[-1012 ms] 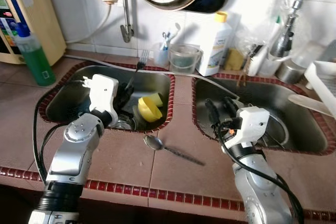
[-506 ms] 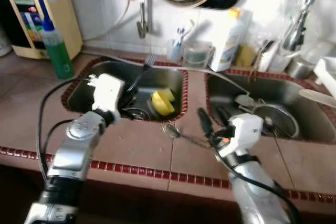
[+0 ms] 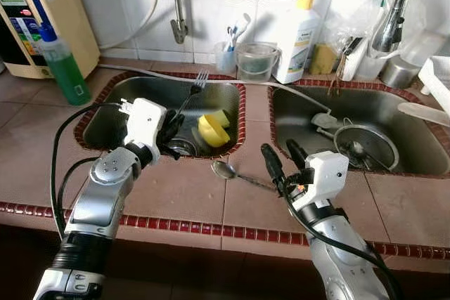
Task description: Kitchen organization
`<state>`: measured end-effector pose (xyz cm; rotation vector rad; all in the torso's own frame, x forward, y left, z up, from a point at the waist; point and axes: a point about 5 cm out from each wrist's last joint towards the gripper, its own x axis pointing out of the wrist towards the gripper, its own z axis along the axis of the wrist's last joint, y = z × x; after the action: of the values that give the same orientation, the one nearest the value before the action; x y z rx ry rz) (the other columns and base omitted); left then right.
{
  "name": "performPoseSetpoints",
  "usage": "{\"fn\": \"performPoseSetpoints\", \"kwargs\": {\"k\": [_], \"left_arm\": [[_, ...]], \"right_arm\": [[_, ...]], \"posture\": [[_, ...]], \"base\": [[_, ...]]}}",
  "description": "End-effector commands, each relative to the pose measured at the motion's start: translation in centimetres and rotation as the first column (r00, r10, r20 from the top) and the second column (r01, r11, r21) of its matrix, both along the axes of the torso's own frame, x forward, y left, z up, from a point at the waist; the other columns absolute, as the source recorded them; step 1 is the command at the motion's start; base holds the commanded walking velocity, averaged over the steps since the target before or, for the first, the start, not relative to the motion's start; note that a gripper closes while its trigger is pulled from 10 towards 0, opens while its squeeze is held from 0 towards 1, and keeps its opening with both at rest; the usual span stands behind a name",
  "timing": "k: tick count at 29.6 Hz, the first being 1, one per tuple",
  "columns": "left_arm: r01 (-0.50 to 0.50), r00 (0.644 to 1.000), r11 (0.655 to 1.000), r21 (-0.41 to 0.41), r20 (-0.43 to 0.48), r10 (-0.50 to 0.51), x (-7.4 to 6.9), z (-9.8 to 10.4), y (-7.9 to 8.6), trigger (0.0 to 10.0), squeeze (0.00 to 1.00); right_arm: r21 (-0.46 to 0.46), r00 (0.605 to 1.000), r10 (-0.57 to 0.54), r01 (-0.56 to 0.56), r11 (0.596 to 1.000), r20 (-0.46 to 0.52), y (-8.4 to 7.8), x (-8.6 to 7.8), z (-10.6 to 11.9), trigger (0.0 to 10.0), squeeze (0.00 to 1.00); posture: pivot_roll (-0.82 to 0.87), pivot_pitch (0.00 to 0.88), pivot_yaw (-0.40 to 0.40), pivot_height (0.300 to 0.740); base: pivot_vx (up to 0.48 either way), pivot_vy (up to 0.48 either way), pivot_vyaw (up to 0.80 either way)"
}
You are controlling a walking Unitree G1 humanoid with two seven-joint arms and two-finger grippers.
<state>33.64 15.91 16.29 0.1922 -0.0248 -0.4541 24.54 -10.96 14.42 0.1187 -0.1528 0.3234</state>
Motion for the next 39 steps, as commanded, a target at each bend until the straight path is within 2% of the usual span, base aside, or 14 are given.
{"fn": "performPoseSetpoints", "kwargs": {"k": [1,13,29,39], "left_arm": [[0.007,1.0,1.0,0.014,0.006,-0.007,0.3,0.2,0.0,10.0,0.0],[0.025,1.0,0.999,0.037,0.011,-0.025,0.8,0.4,0.1,10.0,0.0],[0.057,0.998,0.996,0.072,0.009,-0.057,2.4,0.5,-0.7,10.0,0.0],[0.104,0.994,0.987,0.119,0.006,-0.106,3.7,0.3,-1.9,10.0,0.0]], "right_arm": [[0.008,1.0,-0.003,0.003,1.0,0.008,-0.1,-0.2,0.3,10.0,0.0],[0.017,1.0,0.016,-0.015,1.0,-0.01,0.2,-0.6,0.1,10.0,0.0],[0.045,0.998,0.04,-0.037,0.998,-0.058,0.6,-1.7,0.0,10.0,0.0],[0.042,0.992,0.074,-0.07,0.997,-0.103,1.0,-3.5,0.1,10.0,0.0]], "posture": [[-0.15,0.054,0.019,0.74],[-0.15,0.068,0.023,0.74],[-0.17,0.104,0.03,0.74],[-0.19,0.154,0.033,0.74]], "base": [[0.0,0.0,0.0],[0.0,0.0,0.0],[0.0,0.0,0.0],[0.0,0.0,0.0]]}}
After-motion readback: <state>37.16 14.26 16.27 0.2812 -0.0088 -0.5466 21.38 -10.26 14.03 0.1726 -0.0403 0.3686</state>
